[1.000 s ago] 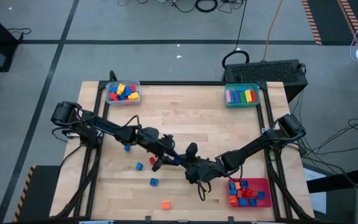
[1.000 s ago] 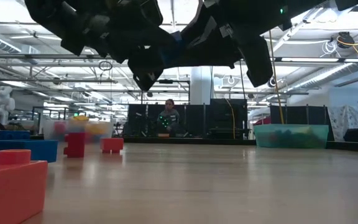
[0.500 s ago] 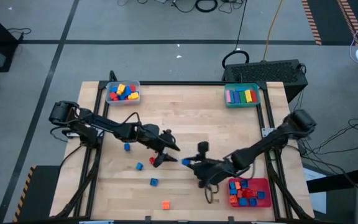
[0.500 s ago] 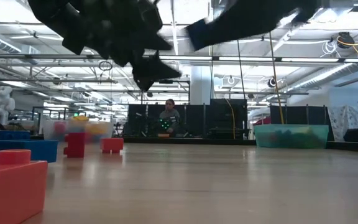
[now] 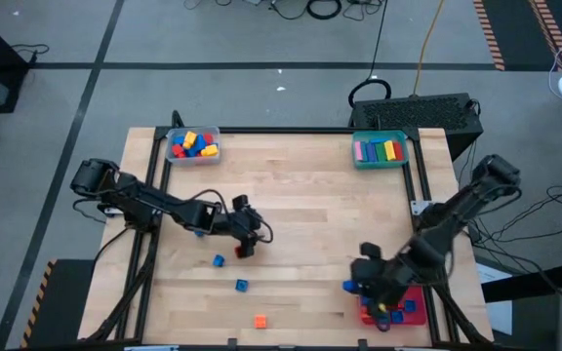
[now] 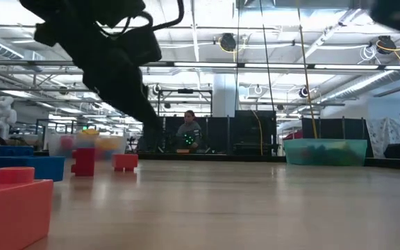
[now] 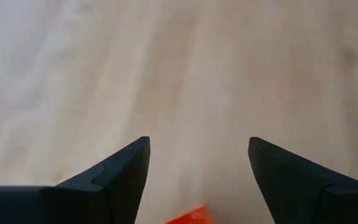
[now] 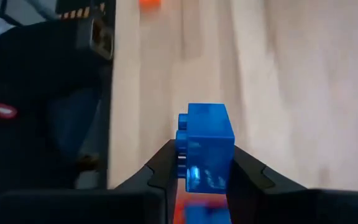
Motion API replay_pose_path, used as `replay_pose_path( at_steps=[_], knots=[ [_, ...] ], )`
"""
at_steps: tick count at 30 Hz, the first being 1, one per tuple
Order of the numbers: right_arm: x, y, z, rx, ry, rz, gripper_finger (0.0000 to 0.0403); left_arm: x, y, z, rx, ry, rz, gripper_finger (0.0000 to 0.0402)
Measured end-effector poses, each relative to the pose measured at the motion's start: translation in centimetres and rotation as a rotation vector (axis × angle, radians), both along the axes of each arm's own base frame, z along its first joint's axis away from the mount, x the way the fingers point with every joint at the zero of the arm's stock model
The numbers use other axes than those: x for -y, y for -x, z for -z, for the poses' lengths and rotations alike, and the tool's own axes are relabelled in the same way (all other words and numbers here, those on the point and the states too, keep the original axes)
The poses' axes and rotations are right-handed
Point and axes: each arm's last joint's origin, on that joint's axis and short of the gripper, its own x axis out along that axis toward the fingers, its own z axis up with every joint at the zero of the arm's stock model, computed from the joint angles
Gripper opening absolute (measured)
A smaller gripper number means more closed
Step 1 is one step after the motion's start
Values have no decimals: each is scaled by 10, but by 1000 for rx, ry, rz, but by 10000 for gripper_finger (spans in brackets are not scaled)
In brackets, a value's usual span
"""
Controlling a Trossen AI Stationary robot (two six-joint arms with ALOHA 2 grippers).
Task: Sort blocks by size
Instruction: Put the small blue game piece into the red bin
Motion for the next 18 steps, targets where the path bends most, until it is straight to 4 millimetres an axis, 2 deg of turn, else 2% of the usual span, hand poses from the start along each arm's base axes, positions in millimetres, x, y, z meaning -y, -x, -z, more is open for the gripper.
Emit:
replay_pose_path(
  at_steps=[3,9,13,18],
  knots=[
    [-12,20,-1,-61,-63,42,83,0,5,3,-32,-63,-87,274],
    [-35,53,2,-154,-137,107,84,-5,20,14,-148,24,-294,274],
    [-43,65,11,-202,-118,166,84,-1,26,20,-173,43,-304,274],
    [-53,69,25,-255,-104,233,95,1,26,20,-175,43,-298,274]
  ],
)
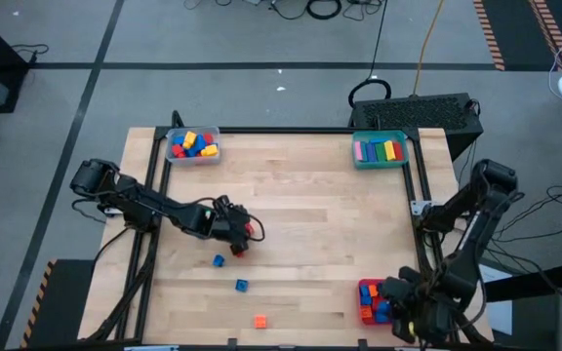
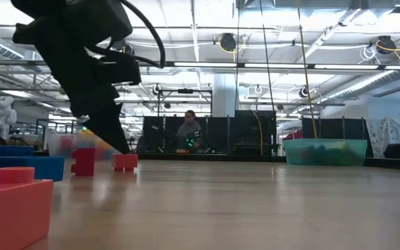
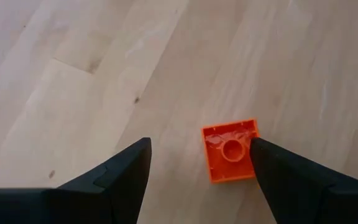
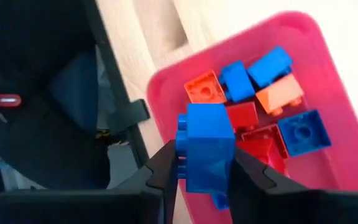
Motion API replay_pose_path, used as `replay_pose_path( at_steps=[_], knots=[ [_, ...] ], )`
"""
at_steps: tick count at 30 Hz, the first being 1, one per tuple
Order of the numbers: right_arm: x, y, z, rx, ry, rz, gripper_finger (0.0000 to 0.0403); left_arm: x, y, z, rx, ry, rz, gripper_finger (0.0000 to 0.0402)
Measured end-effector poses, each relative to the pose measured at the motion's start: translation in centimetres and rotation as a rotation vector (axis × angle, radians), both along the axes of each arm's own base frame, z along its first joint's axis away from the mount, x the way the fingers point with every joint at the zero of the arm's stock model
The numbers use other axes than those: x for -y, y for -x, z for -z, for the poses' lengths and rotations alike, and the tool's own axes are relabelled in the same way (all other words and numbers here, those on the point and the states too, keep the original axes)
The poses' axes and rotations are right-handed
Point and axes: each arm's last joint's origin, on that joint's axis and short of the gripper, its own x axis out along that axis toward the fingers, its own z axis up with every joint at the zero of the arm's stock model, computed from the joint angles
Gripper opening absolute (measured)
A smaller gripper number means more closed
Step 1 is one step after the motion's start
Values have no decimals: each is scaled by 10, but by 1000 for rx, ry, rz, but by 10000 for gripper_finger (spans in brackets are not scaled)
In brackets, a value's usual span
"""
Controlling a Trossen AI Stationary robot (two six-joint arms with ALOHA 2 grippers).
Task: Sort blocks by size
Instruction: Put the small blue game piece into the red bin, then put the small orange game piece into the red bin
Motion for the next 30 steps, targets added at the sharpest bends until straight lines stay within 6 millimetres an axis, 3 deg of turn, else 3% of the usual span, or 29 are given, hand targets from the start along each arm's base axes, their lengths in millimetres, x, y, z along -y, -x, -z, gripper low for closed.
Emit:
replay_pose_path(
  at_steps=[7,12,17,30],
  knots=[
    [-1,-1,13,-59,49,77,172,-1,0,0,9,-11,-32,279],
    [4,2,15,-90,102,95,213,-1,0,0,11,-6,-39,310],
    [5,2,15,-95,117,91,220,-1,-1,4,3,-3,-47,336],
    [5,2,16,-94,120,89,205,-1,-1,3,8,-52,-33,339]
  ],
)
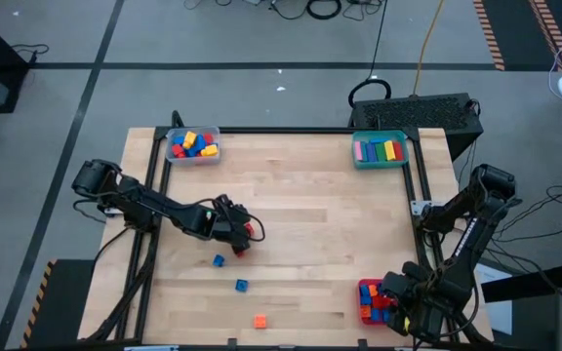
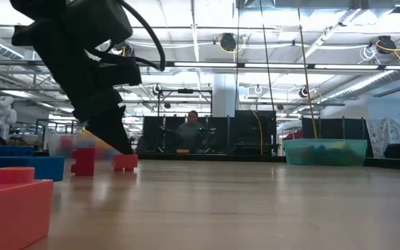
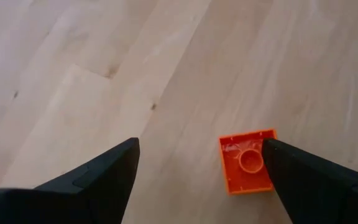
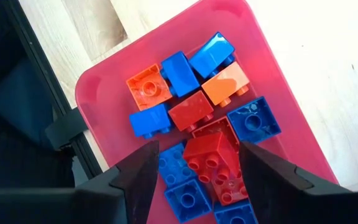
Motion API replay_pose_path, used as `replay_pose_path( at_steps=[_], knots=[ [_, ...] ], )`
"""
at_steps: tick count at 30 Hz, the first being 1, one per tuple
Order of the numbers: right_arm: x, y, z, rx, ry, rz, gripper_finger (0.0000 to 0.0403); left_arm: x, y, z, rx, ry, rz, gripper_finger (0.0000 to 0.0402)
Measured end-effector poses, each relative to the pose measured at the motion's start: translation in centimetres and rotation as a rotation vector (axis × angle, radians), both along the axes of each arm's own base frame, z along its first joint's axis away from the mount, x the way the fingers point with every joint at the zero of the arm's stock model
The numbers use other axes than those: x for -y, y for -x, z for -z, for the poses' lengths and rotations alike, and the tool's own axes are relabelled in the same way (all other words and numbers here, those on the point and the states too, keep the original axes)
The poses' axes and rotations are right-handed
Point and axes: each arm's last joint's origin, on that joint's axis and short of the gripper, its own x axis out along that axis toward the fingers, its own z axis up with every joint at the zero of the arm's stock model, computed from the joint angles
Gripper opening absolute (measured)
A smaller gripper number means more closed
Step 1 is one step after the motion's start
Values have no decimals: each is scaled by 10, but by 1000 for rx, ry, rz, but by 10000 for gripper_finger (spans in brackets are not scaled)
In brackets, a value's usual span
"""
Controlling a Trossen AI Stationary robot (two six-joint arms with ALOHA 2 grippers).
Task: Sort blocks by size
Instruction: Put the small orange game piece into the red bin
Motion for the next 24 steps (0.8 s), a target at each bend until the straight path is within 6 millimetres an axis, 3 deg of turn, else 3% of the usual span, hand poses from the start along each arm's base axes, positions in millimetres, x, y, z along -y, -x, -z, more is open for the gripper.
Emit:
replay_pose_path(
  at_steps=[19,24],
  knots=[
    [0,0,0,5,5,5,205,13,3,-2,45,42,-27,338],
    [1,0,0,16,11,8,205,11,8,15,9,24,-32,338]
  ],
)
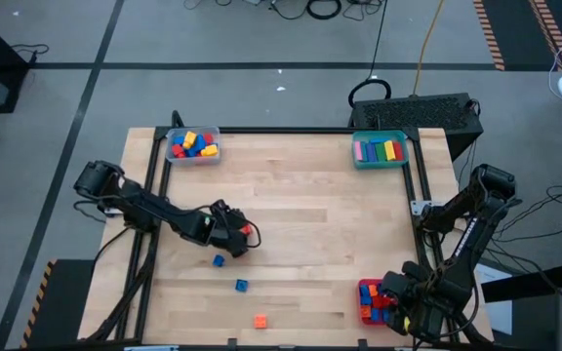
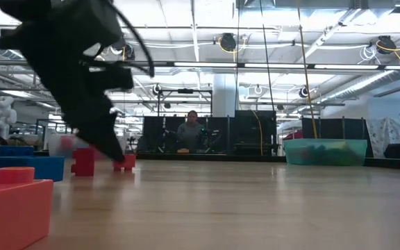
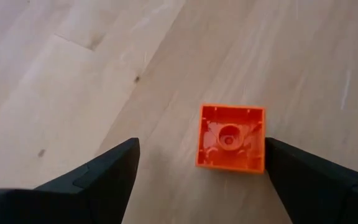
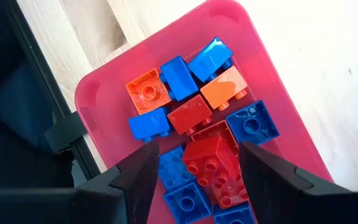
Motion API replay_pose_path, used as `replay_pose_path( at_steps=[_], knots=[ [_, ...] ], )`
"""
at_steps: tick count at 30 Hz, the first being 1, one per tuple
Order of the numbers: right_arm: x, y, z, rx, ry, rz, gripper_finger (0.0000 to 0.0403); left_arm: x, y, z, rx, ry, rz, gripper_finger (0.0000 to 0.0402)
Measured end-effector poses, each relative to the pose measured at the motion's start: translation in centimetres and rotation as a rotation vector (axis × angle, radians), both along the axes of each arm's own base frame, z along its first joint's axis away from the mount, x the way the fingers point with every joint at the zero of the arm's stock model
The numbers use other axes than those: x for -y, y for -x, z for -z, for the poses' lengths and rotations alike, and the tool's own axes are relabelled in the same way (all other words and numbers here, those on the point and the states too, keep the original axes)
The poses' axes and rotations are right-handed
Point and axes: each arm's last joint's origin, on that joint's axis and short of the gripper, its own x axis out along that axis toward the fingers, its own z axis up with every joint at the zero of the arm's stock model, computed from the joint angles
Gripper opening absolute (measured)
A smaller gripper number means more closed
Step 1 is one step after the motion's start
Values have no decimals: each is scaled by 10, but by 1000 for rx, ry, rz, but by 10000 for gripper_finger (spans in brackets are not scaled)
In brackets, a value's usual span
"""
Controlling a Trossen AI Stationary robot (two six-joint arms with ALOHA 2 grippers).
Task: Sort blocks by size
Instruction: Put the small orange game piece into the red bin
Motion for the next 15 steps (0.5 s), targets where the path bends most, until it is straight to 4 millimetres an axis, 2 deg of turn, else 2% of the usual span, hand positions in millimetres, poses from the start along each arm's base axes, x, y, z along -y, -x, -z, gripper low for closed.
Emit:
replay_pose_path(
  at_steps=[3,8,11,15],
  knots=[
    [0,-1,0,24,12,6,205,0,-1,9,3,0,-1,338],
    [1,-2,0,32,17,12,205,1,-4,10,18,-17,24,326],
    [1,-3,-1,61,28,24,205,1,-5,10,14,-26,46,288],
    [3,-6,-2,161,72,66,205,-1,-5,11,5,8,53,210]
  ],
)
